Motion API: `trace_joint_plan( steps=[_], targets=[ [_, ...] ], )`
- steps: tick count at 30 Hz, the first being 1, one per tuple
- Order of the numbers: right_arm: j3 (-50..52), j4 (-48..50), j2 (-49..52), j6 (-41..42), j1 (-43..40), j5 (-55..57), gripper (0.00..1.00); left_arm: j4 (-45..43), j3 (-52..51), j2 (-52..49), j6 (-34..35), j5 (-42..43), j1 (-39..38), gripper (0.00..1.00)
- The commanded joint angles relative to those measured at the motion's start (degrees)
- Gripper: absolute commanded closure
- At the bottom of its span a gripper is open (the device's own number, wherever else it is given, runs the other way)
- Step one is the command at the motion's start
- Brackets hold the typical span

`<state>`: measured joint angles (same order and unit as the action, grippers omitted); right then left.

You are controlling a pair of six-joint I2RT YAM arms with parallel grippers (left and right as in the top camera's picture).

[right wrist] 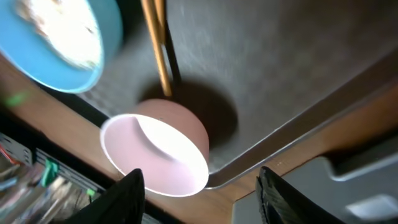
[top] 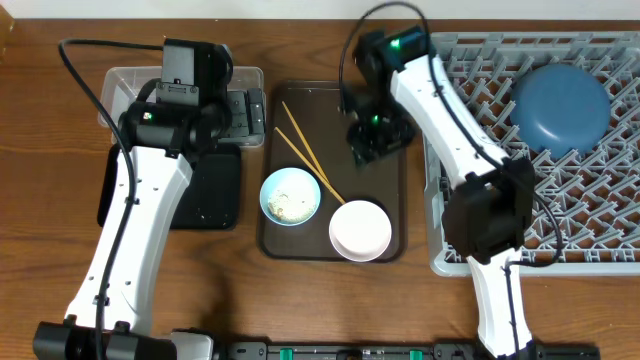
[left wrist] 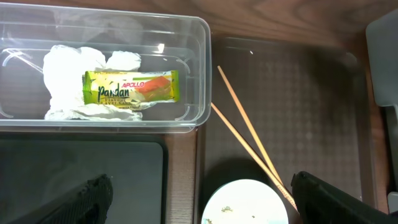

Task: Sort waste into correct bins and load items into the dishwasher rack
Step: 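Move the right gripper to the pink-white bowl and grasp its rim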

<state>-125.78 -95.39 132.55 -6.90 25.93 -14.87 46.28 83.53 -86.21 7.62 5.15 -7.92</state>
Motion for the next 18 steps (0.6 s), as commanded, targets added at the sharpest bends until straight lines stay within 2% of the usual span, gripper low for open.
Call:
trace_joint_plan(
  steps=[1, 4, 11, 15, 18],
  targets=[
    [4.26, 0.07, 0.83, -1.38, 1.62, -0.22, 0.45, 0.17, 1.09, -0.26, -0.09, -0.92, 0.24, 0.05],
    [6.38, 0.52, 0.63, -2.43, 2.71, -0.63, 0.48, 0.17, 1.09, -0.26, -0.09, -0.92, 0.24, 0.05],
    [8.94, 2.21, -2.93, -2.6, 4.0, -2.1, 0.46, 0.17, 1.09, -0.24, -0.09, -0.92, 0.24, 0.05],
    [16.81, 7.41, -7.54, -0.48, 3.98, 0.22, 0.46, 0.17, 1.09, -0.26, -0.09, -0.92, 0.24, 0.05],
    [24.33, 12.74, -12.5, 0.87, 3.98, 3.21, 0.41, 0.17, 1.09, -0.24, -0.09, -0.92, 0.24, 0.05]
  ],
)
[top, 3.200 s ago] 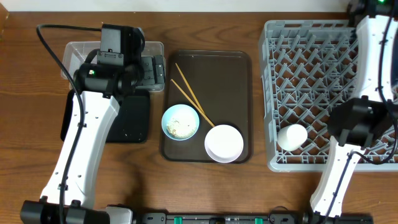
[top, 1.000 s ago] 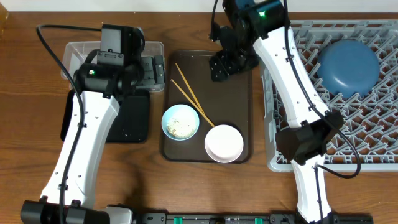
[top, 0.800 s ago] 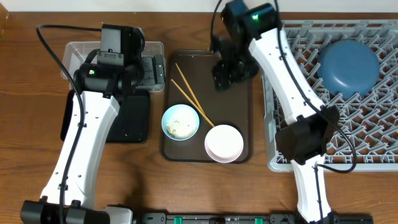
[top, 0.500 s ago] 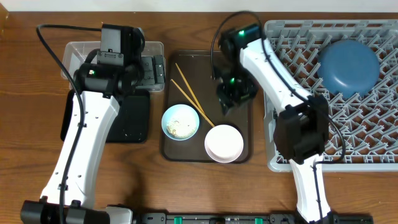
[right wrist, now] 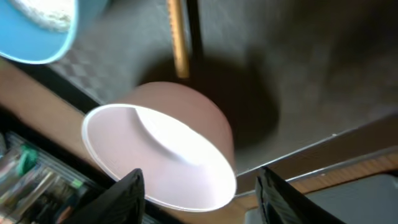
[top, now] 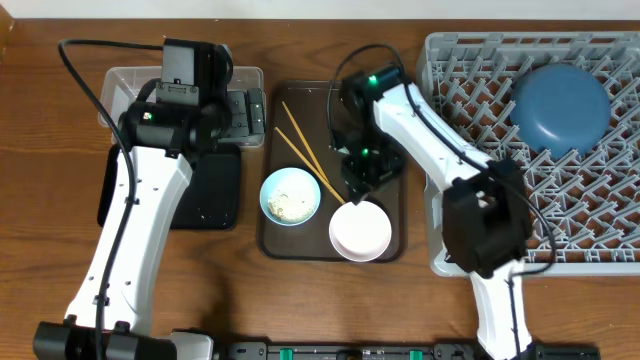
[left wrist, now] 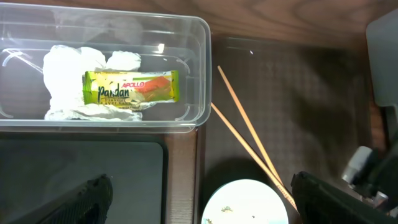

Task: Sort waste into correct bins and load items into the dishwasher rack
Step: 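Move the right gripper to the pink-white bowl and grasp its rim, then carry the pink-white bowl with the right gripper into the rack's back left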

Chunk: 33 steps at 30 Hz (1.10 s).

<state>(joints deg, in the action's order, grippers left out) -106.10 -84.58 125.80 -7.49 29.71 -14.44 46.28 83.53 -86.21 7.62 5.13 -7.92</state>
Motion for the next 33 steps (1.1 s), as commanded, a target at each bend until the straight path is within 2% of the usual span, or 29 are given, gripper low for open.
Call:
trace_joint_plan(
  steps=[1, 4, 7, 10, 11, 14, 17, 20, 27, 33],
  targets=[
    [7.23, 3.89, -7.39, 1.46, 0.2, 2.86, 0.39, 0.17, 1.09, -0.26, -0.09, -0.9, 0.24, 0.05],
    [12.83, 9.01, -10.4, 1.51, 0.2, 2.89, 0.35, 0.17, 1.09, -0.26, -0.09, -0.9, 0.24, 0.05],
    [16.9, 13.18, -10.86, 1.7, 0.2, 3.28, 0.38, 0.17, 1.09, -0.26, -0.09, -0.9, 0.24, 0.05],
    [21.24, 16.72, -10.71, 1.73, 0.07, 3.28, 0.48, 0.17, 1.09, -0.26, -0.09, -0.9, 0.24, 0.05],
    [22.88, 17.75, -10.71, 2.32, 0.09, 3.32, 0.54, 0.17, 1.09, -0.26, -0.09, -0.9, 0.24, 0.05],
    [25.05, 19.3, -10.71, 3.19, -0.04, 3.32, 0.66, 0.17, 1.09, -0.26, -0.09, -0.9, 0.24, 0.05],
    [25.24, 19.47, -10.73, 3.82, -0.13, 3.5, 0.86, 0.17, 1.09, -0.26, -0.09, -0.9, 0.24, 0.05],
    [25.09, 20.13, -10.93, 4.28, -0.68, 3.52, 0.98, 0.17, 1.09, -0.26, -0.09, -0.9, 0.24, 0.05],
    [21.0, 19.1, -11.17, 5.09, -1.99, 3.74, 0.99, 0.17, 1.09, -0.26, -0.09, -0.9, 0.24, 0.05],
    [8.48, 14.97, -13.62, 11.15, -5.33, 11.37, 0.99, 0.17, 1.09, -0.24, -0.09, -0.9, 0.24, 0.05]
  ],
)
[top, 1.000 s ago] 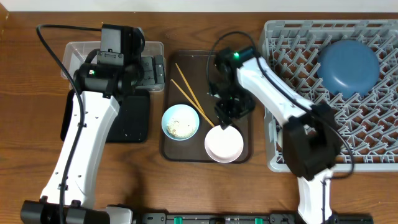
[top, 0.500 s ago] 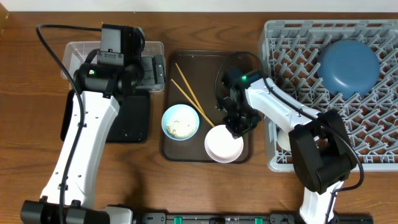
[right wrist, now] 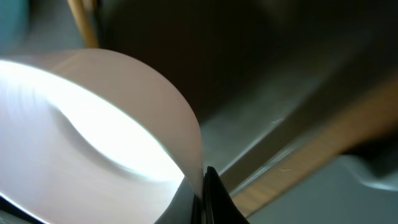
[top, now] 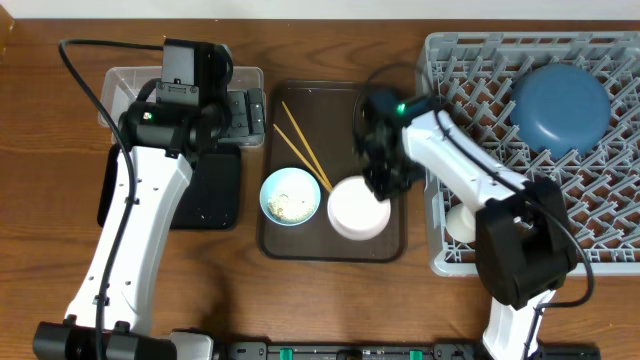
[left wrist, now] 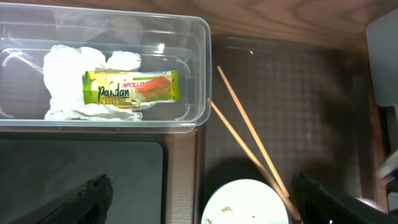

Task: Sort waste into correct bins and load items into the dishwasher rack
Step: 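Carry the pink-white bowl with the right gripper into the rack's back left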

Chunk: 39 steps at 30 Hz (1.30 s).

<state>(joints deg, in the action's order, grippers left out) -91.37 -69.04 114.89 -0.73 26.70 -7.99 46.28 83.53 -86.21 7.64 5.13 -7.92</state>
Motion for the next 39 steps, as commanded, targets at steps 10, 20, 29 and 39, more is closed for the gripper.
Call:
trace_joint_plan(
  steps=[10, 20, 29, 39],
  targets=[
    [-22.6, 1.64, -5.92, 20.44, -8.79, 37.13, 0.99, 0.17, 1.09, -0.26, -0.11, -0.9, 0.24, 0.05],
    [-21.29, 13.9, -2.86, 18.71, -10.34, 69.0, 0.99, 0.17, 1.09, -0.24, -0.11, -0.9, 0.24, 0.05],
    [-21.29, 25.14, 7.76, -1.62, -10.12, 78.07, 0.99, 0.17, 1.09, -0.26, -0.11, -0.9, 0.24, 0.05],
    [-21.29, 25.29, 16.35, -4.26, -9.35, 85.33, 0.99, 0.17, 1.09, -0.26, -0.11, -0.9, 0.24, 0.05]
  ],
)
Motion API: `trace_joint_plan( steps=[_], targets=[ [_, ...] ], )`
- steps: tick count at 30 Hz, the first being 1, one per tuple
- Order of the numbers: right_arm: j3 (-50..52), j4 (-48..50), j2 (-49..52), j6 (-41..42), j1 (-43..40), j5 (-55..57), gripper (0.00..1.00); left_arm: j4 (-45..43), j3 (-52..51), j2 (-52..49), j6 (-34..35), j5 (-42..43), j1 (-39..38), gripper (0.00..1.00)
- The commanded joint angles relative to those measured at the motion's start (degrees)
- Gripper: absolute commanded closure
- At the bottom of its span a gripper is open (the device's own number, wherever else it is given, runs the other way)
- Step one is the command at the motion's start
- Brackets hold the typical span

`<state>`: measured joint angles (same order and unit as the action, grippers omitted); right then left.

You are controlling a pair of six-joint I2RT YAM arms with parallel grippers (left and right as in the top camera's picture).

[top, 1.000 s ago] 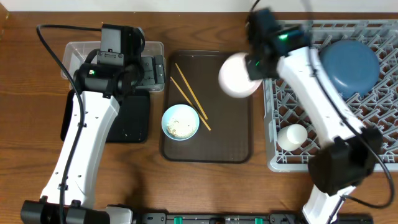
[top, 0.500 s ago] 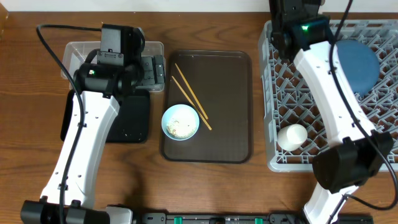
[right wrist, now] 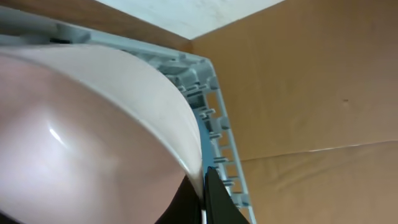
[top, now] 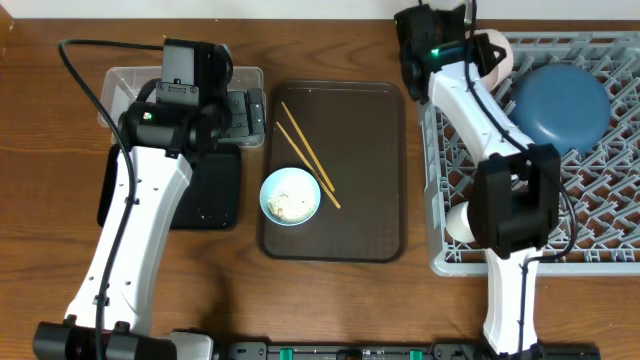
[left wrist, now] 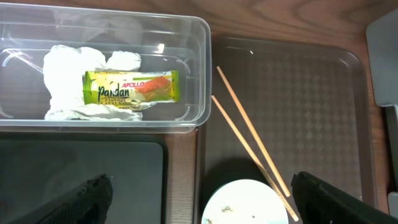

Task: Sort waste into correct bins and load items into the dishwasher rack
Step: 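Carry the pink-white bowl with the right gripper into the rack's back left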

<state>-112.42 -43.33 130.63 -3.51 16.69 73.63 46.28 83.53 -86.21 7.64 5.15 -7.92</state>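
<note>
My right gripper (top: pixel 466 50) is shut on the rim of the pink bowl (top: pixel 492 55), holding it tipped on its side over the far left corner of the grey dishwasher rack (top: pixel 600 190). In the right wrist view the bowl (right wrist: pixel 93 124) fills the left side, with a black fingertip (right wrist: pixel 214 199) pinching its rim and the rack's edge (right wrist: pixel 214 118) behind. The light blue bowl (top: pixel 291 196) with food scraps and the chopsticks (top: pixel 308 155) lie on the brown tray (top: pixel 370 150). My left gripper (left wrist: pixel 200 194) hangs open between the clear bin (left wrist: pixel 199 37) and the tray.
The clear bin holds crumpled tissue (left wrist: pixel 68 68) and a green Pandan wrapper (left wrist: pixel 130 87). A black bin (top: pixel 205 190) sits in front of it. In the rack lie an upturned dark blue bowl (top: pixel 560 105) and a white cup (top: pixel 460 222).
The right gripper, then shut on the pink bowl's rim at the tray's near right, now holds that bowl over the rack's far left corner. The left arm has not moved.
The right gripper was open above the tray's far right, then open lower beside the pink bowl. After that it was shut on the bowl's rim on the tray. Now the bowl is off the tray and over the rack. The left gripper stayed open throughout.
</note>
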Motion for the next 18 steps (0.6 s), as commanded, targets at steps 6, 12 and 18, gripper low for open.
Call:
trace_joint_plan(
  steps=[6, 12, 18],
  targets=[
    [-0.24, -3.04, 1.18, -1.49, 3.74, -2.08, 0.99, 0.17, 1.09, -0.26, -0.11, -0.92, 0.24, 0.05],
    [-0.24, -4.17, 1.18, -1.49, 7.58, -3.19, 0.76, 0.17, 1.09, -0.26, -0.11, -0.92, 0.24, 0.05],
    [-0.26, -4.28, 1.16, -1.27, 8.92, -3.21, 0.02, 0.17, 1.09, -0.26, -0.11, -0.92, 0.24, 0.05]
  ],
)
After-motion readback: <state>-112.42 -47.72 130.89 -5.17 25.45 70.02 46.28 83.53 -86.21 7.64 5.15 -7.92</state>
